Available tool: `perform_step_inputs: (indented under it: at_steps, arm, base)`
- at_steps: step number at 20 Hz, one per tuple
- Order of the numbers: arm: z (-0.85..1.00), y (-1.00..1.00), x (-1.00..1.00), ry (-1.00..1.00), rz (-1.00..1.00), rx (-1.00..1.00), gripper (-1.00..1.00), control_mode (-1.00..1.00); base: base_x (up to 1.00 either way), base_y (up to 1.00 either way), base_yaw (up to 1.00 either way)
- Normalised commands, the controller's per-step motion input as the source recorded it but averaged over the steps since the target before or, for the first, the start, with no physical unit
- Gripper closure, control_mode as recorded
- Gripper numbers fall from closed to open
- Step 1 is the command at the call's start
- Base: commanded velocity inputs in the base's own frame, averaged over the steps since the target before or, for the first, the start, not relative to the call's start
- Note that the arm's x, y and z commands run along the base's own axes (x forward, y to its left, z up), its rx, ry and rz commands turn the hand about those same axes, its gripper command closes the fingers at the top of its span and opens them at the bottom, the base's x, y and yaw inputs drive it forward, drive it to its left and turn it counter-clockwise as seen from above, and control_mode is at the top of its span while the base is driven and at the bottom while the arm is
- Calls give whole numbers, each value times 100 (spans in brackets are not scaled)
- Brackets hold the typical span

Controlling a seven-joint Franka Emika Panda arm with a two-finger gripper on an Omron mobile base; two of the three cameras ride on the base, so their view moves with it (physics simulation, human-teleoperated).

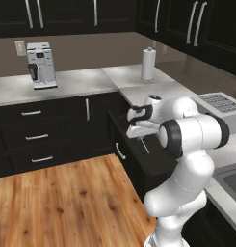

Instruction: Pick up the metallic utensils from the counter and place them in the open drawer. Make sure not to pick up any wooden utensils.

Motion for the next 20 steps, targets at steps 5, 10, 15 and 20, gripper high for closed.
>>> perform_step_inputs:
  at_steps: [5, 10, 15, 20]
  arm:
    - [-5, 0, 2, -4, -7, 0, 100, -100]
    - [-25, 0, 16, 0, 0, 0, 100, -100]
    - [-28, -5, 21, 0, 0, 0, 100, -100]
    - [-22, -5, 11, 0, 0, 0, 100, -100]
  base:
    - [0, 0, 0]
    - [0, 0, 0]
    - [0, 0, 0]
    - [0, 0, 0]
